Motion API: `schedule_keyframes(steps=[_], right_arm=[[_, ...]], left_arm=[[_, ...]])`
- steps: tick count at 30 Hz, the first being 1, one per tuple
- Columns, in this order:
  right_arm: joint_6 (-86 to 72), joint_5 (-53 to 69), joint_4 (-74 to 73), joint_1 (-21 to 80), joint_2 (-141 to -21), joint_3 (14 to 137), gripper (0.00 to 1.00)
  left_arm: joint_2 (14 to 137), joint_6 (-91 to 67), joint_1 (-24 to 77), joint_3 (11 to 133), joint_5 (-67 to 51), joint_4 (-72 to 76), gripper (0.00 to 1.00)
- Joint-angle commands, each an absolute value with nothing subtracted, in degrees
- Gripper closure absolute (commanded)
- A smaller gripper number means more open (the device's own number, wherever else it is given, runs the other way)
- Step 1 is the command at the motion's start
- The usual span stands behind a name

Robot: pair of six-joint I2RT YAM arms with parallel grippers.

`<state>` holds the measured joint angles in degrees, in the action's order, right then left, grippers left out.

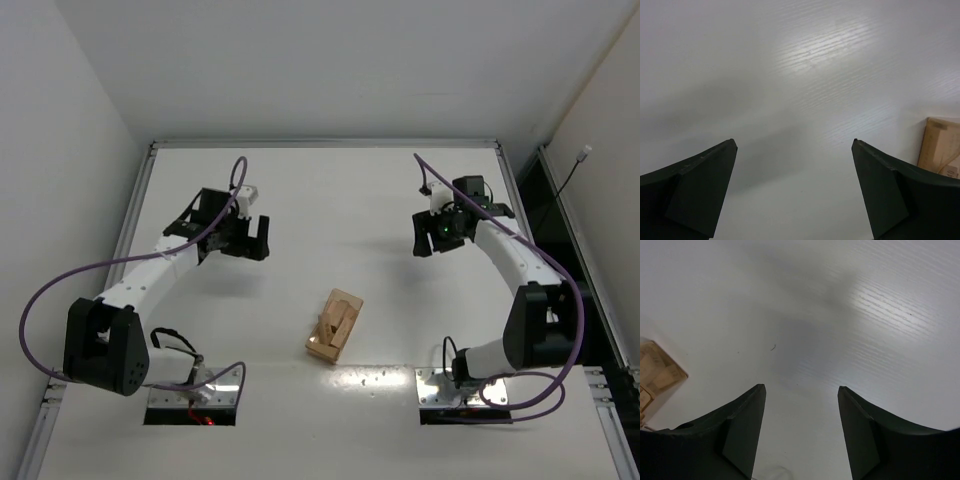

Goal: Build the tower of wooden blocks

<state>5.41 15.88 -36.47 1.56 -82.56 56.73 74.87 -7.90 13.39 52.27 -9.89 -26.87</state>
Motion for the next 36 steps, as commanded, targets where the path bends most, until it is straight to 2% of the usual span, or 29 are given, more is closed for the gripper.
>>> schedule_keyframes(steps=[1, 2, 7, 14, 21, 28, 31, 36], right_arm=[[4.57, 17.23, -35.42, 1.23, -82.18, 56.69, 0.44], [4.57, 17.23, -35.42, 1.23, -82.18, 56.69, 0.44], [4.57, 18.37, -35.42, 1.76, -82.18, 56.69, 0.44], [4.04, 18.9, -35.95, 1.76, -82.71, 56.69, 0.44], [4.04, 18.9, -35.95, 1.76, -83.23, 56.69, 0.44], [4.04, 18.37, -36.47, 1.76, -83.76, 57.22, 0.44], [4.04, 18.37, -36.47, 1.76, -83.76, 56.69, 0.44], [4.04, 18.37, -35.95, 1.76, -83.76, 56.69, 0.44]], left_arm=[[73.04, -4.85, 13.01, 52.73, -15.8, -25.66, 0.0], [72.34, -3.18, 13.01, 52.73, -21.21, -26.45, 0.0], [70.49, 0.26, 25.29, 53.26, -18.02, -26.98, 0.04], [73.65, 2.1, 35.66, 55.72, -16.62, -27.51, 0.06], [80.58, 2.82, 39.46, 62.04, -15.47, -28.12, 0.08], [82.53, -3.06, 44.73, 61.62, -11.88, -27.25, 0.25], [81.12, -4.74, 44.74, 59.59, -10.29, -27.25, 0.36], [82.43, -6.86, 46.05, 59.59, -10.28, -27.77, 0.36]])
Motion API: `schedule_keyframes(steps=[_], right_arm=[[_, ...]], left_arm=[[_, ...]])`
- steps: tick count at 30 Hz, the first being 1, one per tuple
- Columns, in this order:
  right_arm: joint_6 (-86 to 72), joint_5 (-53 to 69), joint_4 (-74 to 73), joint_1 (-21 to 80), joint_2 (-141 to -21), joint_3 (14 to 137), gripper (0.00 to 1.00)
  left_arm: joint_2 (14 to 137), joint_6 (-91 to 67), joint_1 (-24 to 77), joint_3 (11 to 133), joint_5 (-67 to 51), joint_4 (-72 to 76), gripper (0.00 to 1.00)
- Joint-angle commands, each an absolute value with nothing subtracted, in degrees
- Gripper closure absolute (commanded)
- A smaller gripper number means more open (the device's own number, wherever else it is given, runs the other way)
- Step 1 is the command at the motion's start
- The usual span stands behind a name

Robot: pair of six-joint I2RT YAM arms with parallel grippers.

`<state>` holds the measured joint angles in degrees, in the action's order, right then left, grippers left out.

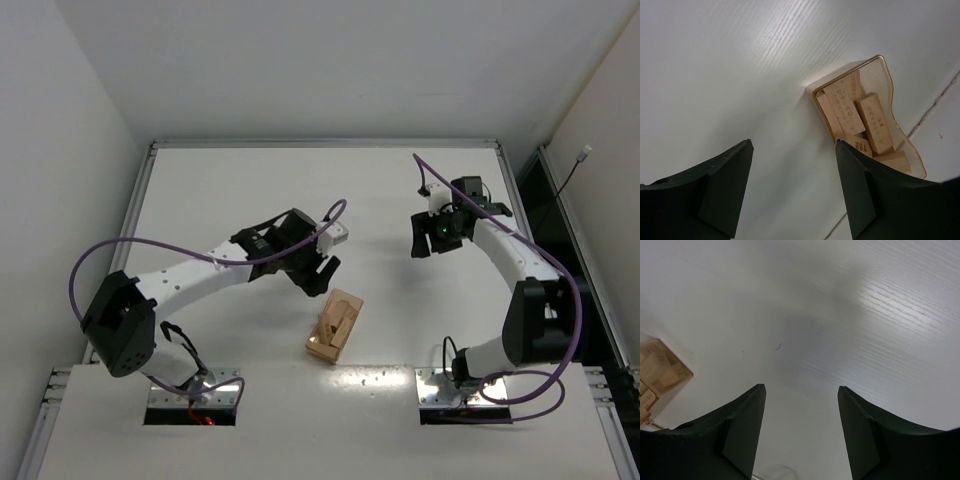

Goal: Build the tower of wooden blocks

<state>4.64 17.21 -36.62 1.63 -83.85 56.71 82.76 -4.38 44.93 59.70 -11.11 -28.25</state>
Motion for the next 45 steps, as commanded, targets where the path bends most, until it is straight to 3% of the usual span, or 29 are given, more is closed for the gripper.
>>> schedule_keyframes(steps=[1, 18, 22, 27, 33, 35, 45], right_arm=[[4.04, 18.37, -35.95, 1.76, -83.76, 56.69, 0.44], [4.57, 18.37, -36.47, 1.76, -84.29, 57.22, 0.44], [4.57, 18.37, -36.47, 1.76, -84.29, 57.22, 0.44], [4.57, 18.37, -36.47, 1.76, -84.81, 57.22, 0.44], [4.57, 18.9, -36.47, 1.76, -85.87, 57.22, 0.44], [4.57, 18.9, -36.47, 1.76, -85.87, 57.22, 0.44], [4.04, 19.42, -36.47, 1.76, -86.4, 57.74, 0.44]], left_arm=[[83.31, -7.38, 46.58, 59.07, -10.28, -27.77, 0.36], [93.07, -8.96, 51.15, 61.34, -10.9, -25.67, 0.38], [96.67, -9.49, 51.15, 63.36, -10.9, -25.66, 0.46], [99.75, -10.01, 51.15, 66.62, -11.51, -25.66, 0.68], [99.76, -10.63, 51.15, 68.38, -10.47, -25.14, 0.84], [99.76, -11.16, 51.15, 68.38, -9.06, -25.14, 0.99], [92.46, -12.3, 48.87, 65.92, 1.48, -19.97, 1.0]])
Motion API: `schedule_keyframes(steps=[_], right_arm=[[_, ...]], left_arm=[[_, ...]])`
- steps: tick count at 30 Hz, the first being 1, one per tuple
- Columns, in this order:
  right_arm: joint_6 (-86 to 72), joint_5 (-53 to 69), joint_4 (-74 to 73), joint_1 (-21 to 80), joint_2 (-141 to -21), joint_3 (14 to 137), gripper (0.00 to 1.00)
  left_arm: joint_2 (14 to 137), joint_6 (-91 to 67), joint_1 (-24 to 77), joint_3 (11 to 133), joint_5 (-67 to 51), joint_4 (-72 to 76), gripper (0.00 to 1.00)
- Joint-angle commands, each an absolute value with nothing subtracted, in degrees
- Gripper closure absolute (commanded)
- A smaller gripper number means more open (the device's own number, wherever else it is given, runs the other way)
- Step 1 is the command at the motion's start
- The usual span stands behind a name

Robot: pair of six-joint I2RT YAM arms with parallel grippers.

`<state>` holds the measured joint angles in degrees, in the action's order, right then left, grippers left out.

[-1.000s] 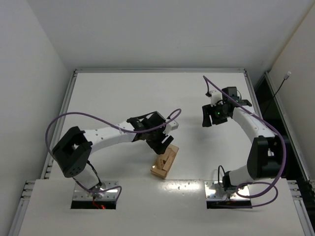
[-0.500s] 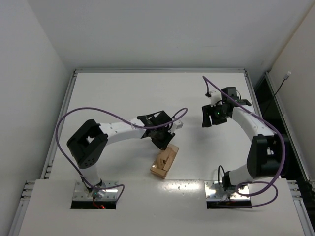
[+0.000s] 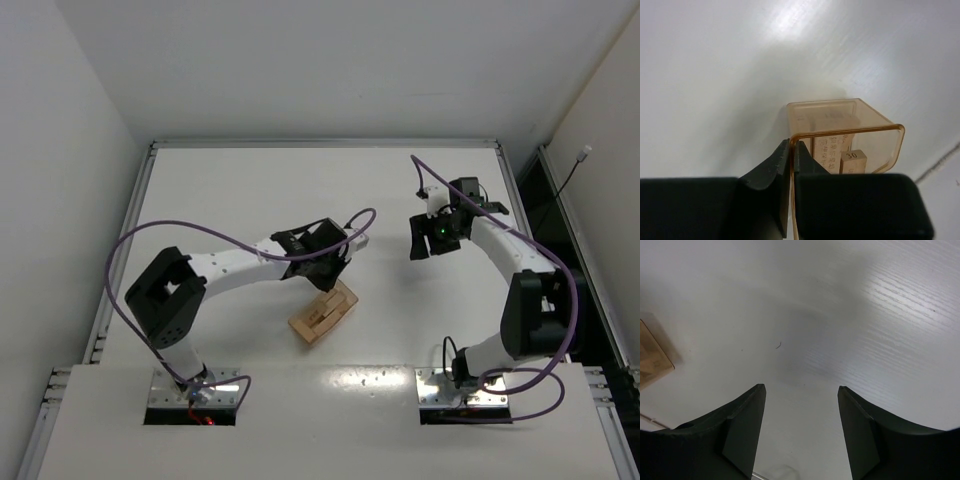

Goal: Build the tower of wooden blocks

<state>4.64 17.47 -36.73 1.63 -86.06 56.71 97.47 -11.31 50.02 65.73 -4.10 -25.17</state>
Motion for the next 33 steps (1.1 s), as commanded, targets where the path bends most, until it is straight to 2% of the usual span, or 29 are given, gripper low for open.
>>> schedule_keyframes(steps=[1, 9, 19, 26, 29, 30, 31, 33], right_arm=[[4.04, 19.42, -36.47, 1.76, -86.4, 57.74, 0.44], [3.52, 19.42, -35.95, 1.76, -86.92, 57.74, 0.44], [2.46, 16.44, -34.89, 1.24, -84.29, 56.69, 0.44], [1.32, 12.92, -33.84, 0.09, -82.01, 56.69, 0.44], [1.32, 11.52, -33.84, -1.22, -80.95, 56.17, 0.44], [0.8, 11.51, -33.32, -1.23, -80.95, 56.16, 0.44], [0.79, 11.51, -33.31, -1.93, -80.43, 56.16, 0.44], [0.79, 11.51, -33.31, -2.72, -79.72, 56.16, 0.44]], left_arm=[[91.76, -11.35, 48.87, 65.92, 5.15, -19.95, 1.0], [94.12, -4.93, 48.87, 70.22, 27.84, -18.28, 1.0], [100.01, 11.76, 54.13, 68.39, 60.27, -0.28, 1.0], [105.64, 27.4, 57.04, 64.78, 73.82, 20.89, 1.0], [108.27, 41.0, 58.09, 60.49, 77.34, 40.28, 1.0], [109.06, 50.09, 58.62, 59.34, 78.04, 46.34, 1.0], [111.07, 54.97, 58.62, 57.24, 78.05, 59.2, 1.0], [113.63, 68.55, 59.33, 55.9, 78.05, 71.48, 1.0]])
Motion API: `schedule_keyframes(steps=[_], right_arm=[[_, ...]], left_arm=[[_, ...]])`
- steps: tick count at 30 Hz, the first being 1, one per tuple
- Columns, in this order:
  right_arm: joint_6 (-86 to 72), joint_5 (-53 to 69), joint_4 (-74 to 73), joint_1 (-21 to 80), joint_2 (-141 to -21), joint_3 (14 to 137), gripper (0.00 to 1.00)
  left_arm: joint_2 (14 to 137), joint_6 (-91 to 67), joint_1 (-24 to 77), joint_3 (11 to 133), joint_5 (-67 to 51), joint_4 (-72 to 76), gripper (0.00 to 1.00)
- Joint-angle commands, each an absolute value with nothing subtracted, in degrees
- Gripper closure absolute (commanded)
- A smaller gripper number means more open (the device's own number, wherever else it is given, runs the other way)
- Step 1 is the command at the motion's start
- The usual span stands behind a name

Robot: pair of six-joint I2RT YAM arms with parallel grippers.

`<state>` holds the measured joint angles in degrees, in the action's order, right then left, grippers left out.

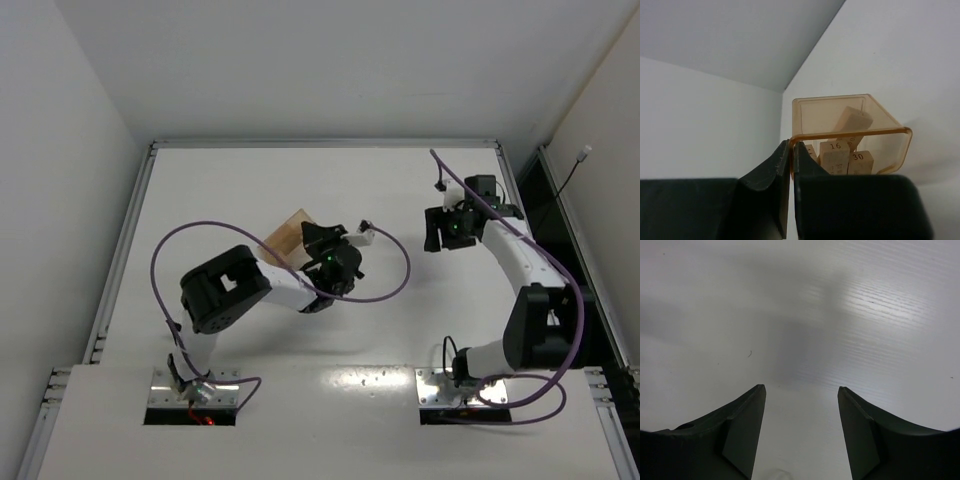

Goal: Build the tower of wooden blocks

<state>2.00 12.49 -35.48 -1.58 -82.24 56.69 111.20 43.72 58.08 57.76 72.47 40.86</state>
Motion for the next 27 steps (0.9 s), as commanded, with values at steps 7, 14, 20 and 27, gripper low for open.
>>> schedule_keyframes(steps=[7, 14, 20, 27], right_arm=[[0.26, 12.21, -33.31, -6.06, -77.87, 55.63, 0.44], [0.26, 13.27, -33.31, -7.91, -76.82, 53.96, 0.44], [0.26, 13.89, -33.31, -8.96, -76.82, 53.96, 0.44], [0.26, 15.03, -33.31, -10.02, -76.82, 53.96, 0.44]], left_arm=[[125.24, 92.82, 60.38, 56.51, 75.5, 106.35, 1.0], [129.1, 95.0, 60.38, 61.34, 72.87, 105.82, 1.0], [131.57, 96.68, 60.38, 66.0, 70.75, 106.35, 1.0], [133.33, 97.39, 60.91, 67.24, 69.69, 106.35, 1.0]])
